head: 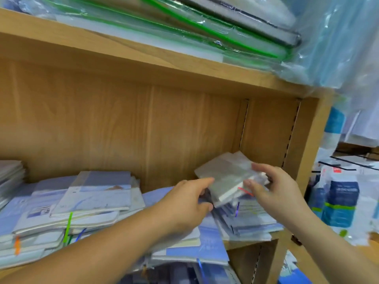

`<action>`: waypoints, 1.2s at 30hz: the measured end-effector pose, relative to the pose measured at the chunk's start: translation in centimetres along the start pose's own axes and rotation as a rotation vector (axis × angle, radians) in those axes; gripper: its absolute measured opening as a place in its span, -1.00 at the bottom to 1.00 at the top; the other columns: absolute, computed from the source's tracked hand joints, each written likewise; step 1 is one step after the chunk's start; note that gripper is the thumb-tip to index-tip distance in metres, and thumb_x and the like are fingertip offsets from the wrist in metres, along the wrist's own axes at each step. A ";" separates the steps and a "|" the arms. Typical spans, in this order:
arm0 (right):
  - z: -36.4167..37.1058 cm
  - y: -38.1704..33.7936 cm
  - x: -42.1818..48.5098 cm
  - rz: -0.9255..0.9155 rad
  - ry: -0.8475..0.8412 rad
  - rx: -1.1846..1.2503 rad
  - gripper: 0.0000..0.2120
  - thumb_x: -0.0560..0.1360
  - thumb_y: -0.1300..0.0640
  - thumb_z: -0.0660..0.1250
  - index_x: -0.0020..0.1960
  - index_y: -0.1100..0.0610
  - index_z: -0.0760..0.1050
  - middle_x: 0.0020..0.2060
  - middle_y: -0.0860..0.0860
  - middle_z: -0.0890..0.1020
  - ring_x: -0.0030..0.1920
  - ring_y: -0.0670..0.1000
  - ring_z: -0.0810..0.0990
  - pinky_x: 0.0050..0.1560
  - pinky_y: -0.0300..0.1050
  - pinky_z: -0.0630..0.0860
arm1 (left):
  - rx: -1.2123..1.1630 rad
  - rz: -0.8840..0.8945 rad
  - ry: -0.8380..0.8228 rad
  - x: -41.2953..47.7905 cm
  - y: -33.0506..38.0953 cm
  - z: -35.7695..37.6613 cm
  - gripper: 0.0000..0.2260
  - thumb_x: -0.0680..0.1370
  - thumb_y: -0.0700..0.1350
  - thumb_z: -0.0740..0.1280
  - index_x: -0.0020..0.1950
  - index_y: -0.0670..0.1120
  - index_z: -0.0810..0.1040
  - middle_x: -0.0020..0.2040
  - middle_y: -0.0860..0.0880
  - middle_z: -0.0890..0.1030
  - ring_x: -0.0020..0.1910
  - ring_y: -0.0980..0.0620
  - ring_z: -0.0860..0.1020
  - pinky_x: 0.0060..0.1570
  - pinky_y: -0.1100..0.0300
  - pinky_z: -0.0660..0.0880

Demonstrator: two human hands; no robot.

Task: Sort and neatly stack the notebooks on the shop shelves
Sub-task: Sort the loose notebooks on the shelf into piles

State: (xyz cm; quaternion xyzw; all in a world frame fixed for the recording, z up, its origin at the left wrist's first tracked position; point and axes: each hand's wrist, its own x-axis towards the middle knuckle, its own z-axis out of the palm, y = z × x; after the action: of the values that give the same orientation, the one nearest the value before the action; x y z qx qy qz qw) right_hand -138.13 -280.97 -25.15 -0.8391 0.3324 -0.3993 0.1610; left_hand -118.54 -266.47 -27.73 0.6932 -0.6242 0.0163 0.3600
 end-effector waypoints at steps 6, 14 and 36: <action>2.4 -0.2 -2.0 -0.424 -0.008 -0.312 -0.68 0.57 -0.05 0.37 0.30 -0.01 0.63 0.41 0.09 0.53 0.45 0.17 0.45 0.36 0.12 0.46 | 0.274 -0.010 0.053 -5.6 -3.9 -5.9 -0.74 0.59 0.13 0.36 0.23 0.11 0.65 0.11 0.26 0.63 0.13 0.26 0.58 0.06 0.34 0.48; 5.9 -1.5 0.1 -0.423 -0.279 -0.673 -0.60 0.68 -0.17 0.04 0.46 -0.23 0.42 0.53 -0.02 0.37 0.47 0.15 0.38 0.35 0.03 0.39 | 0.600 0.007 -0.152 -13.6 -4.3 -7.1 -0.48 0.54 0.39 0.17 0.35 0.11 0.48 0.30 0.15 0.52 0.32 0.10 0.41 0.24 0.11 0.44; 0.6 -8.5 -3.1 0.134 -0.098 0.611 -0.76 0.60 0.23 0.30 0.13 -0.01 0.67 -0.15 0.36 0.67 -0.28 0.28 0.60 -0.02 0.30 0.65 | 0.734 0.377 0.422 -8.4 2.4 -4.5 -0.63 0.36 -0.25 0.33 0.14 -0.07 0.66 0.04 0.00 0.70 -0.04 -0.09 0.65 -0.22 0.06 0.57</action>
State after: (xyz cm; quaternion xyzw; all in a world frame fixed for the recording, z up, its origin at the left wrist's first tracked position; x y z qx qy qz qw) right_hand -135.40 -272.64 -22.72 -0.7465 0.2434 -0.4284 0.4471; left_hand -120.61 -256.89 -27.18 0.6306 -0.6054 0.4421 0.2008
